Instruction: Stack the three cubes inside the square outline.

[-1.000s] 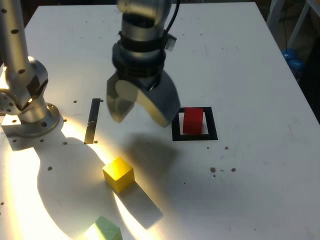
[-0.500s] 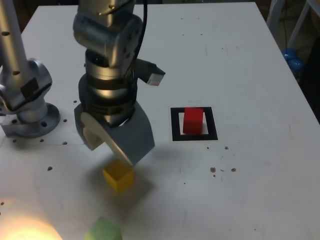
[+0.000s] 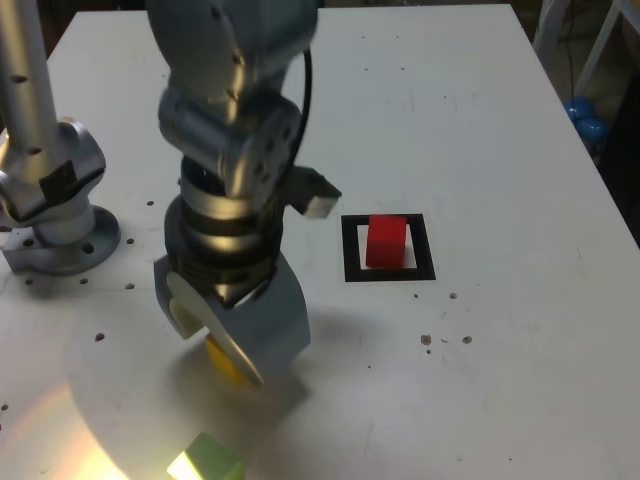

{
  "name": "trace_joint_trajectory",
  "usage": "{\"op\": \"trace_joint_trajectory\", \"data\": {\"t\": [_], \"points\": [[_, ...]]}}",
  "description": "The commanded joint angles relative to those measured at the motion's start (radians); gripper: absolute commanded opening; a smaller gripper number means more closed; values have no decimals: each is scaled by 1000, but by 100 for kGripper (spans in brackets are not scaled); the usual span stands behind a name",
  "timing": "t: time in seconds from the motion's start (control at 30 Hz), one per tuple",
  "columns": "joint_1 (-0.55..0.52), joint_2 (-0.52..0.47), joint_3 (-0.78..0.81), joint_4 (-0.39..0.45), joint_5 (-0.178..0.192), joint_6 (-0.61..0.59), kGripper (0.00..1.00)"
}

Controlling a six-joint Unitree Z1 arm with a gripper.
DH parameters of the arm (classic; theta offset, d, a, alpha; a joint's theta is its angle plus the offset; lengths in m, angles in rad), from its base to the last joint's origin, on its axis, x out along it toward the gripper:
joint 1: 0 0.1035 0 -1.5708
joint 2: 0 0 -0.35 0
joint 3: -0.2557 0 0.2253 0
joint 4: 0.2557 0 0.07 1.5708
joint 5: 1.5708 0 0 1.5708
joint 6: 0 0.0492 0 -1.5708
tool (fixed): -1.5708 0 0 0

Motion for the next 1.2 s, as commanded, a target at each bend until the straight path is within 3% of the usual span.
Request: {"op": "trace_joint_trajectory", "data": {"t": [0.0, 0.53, 1.0, 1.17], "points": [[-9, 11, -7, -3, -2, -10, 86], [-65, 45, -32, -3, 27, -95, 34], [-67, 46, -34, 7, 29, -98, 33], [-60, 38, -73, 51, 40, -98, 33]]}}
